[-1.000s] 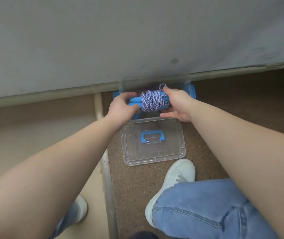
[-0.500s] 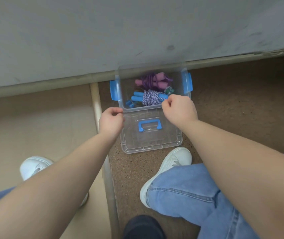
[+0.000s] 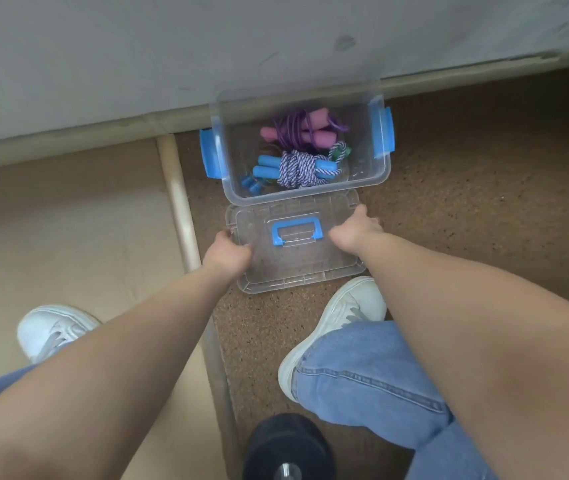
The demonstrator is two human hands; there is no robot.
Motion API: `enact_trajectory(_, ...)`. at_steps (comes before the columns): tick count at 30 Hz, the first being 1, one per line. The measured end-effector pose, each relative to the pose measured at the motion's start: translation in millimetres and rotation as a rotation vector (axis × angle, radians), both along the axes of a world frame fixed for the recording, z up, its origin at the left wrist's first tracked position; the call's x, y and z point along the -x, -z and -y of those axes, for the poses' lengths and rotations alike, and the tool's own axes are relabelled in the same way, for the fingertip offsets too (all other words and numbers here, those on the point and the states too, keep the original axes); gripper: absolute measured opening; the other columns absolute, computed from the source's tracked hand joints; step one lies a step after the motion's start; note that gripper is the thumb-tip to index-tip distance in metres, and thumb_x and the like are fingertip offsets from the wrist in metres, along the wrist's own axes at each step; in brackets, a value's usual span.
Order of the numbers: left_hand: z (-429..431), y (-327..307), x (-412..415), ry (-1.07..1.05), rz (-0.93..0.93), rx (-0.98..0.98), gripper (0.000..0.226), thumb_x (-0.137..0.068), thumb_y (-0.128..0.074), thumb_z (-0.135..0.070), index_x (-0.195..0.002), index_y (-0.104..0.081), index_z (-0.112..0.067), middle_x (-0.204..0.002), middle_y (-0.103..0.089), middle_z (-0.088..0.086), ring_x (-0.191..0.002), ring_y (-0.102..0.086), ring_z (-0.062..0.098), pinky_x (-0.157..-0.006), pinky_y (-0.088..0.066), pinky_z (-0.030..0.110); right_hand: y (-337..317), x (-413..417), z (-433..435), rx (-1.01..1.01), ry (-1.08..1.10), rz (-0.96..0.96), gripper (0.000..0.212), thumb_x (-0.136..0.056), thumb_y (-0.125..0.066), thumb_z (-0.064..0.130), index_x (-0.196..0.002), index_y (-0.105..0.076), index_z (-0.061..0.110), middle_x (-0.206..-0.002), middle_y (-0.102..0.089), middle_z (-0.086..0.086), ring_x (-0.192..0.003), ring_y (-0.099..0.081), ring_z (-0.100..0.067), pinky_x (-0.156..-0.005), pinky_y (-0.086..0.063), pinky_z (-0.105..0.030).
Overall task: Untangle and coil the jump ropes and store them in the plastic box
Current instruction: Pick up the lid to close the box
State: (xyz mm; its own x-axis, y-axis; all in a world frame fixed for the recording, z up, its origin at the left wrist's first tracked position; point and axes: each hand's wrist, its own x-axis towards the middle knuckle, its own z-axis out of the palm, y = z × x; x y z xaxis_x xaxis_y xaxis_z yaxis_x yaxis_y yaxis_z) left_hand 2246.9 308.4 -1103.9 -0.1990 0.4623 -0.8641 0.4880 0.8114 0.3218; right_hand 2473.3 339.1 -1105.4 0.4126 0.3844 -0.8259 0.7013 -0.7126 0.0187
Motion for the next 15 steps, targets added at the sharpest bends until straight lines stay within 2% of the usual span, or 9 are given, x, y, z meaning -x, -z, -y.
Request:
enact_trajectory(3, -1, 4, 2, 0.017, -0.017, -0.002, 0.068, -0.094, -0.056, -0.027, -0.154, -0.026, -0.015, -0.147, -0.048, 0.012, -0.128, -0.052, 0.033, -0.101, -0.045, 0.039, 3, 1, 8, -0.032, 0.051, -0.046, 0.084, -0.089, -0.060, 0.031, -0.156, -0.009, 0.026, -0.148, -0.043, -0.019, -0.126, -0.052, -0.040, -0.094, -0.047, -0.043)
enact_trajectory(5, -1, 4, 5, 0.017, -0.046, -0.008, 0.063, -0.093, -0.057, -0.028, -0.149, -0.033, -0.012, -0.141, -0.053, 0.013, -0.123, -0.055, 0.034, -0.098, -0.046, 0.039, 2, 2, 12, -0.073, 0.098, -0.039, 0.083, -0.087, -0.059, 0.030, -0.155, -0.011, 0.027, -0.141, -0.050, -0.017, -0.120, -0.056, -0.039, -0.091, -0.049, -0.043)
enact_trajectory(8, -1, -4, 15, 0.060, -0.097, -0.026, 0.056, -0.091, -0.056, -0.027, -0.143, -0.043, -0.010, -0.134, -0.057, 0.014, -0.117, -0.058, 0.035, -0.097, -0.049, 0.038, -10, 7, 12, -0.107, 0.095, 0.009, 0.075, -0.084, -0.057, 0.034, -0.150, -0.023, 0.019, -0.137, -0.054, -0.016, -0.122, -0.054, -0.040, -0.096, -0.049, -0.045)
enact_trajectory(11, -3, -20, 26, 0.013, -0.066, -0.067, 0.057, -0.092, -0.056, -0.027, -0.145, -0.044, -0.011, -0.136, -0.057, 0.012, -0.115, -0.059, 0.034, -0.100, -0.050, 0.041, -31, 9, 8, -0.160, 0.063, 0.043, 0.071, -0.078, -0.054, 0.039, -0.144, -0.036, 0.020, -0.136, -0.055, -0.016, -0.127, -0.050, -0.040, -0.104, -0.044, -0.050)
enact_trajectory(13, -4, -33, 34, -0.004, -0.084, -0.120, 0.056, -0.093, -0.055, -0.032, -0.145, -0.045, -0.014, -0.140, -0.056, 0.012, -0.121, -0.058, 0.034, -0.104, -0.048, 0.042, -48, 11, 3, -0.224, 0.111, 0.010, 0.067, -0.081, -0.053, 0.038, -0.144, -0.040, 0.019, -0.139, -0.054, -0.015, -0.126, -0.052, -0.040, -0.104, -0.044, -0.045)
enact_trajectory(15, -7, -47, 41, -0.052, -0.105, -0.162, 0.050, -0.094, -0.049, -0.034, -0.141, -0.051, -0.015, -0.139, -0.058, 0.011, -0.124, -0.056, 0.034, -0.107, -0.045, 0.042, -64, 11, -4, -0.273, 0.146, -0.049, 0.062, -0.088, -0.054, 0.040, -0.145, -0.042, 0.018, -0.141, -0.053, -0.012, -0.126, -0.054, -0.036, -0.095, -0.044, -0.036)
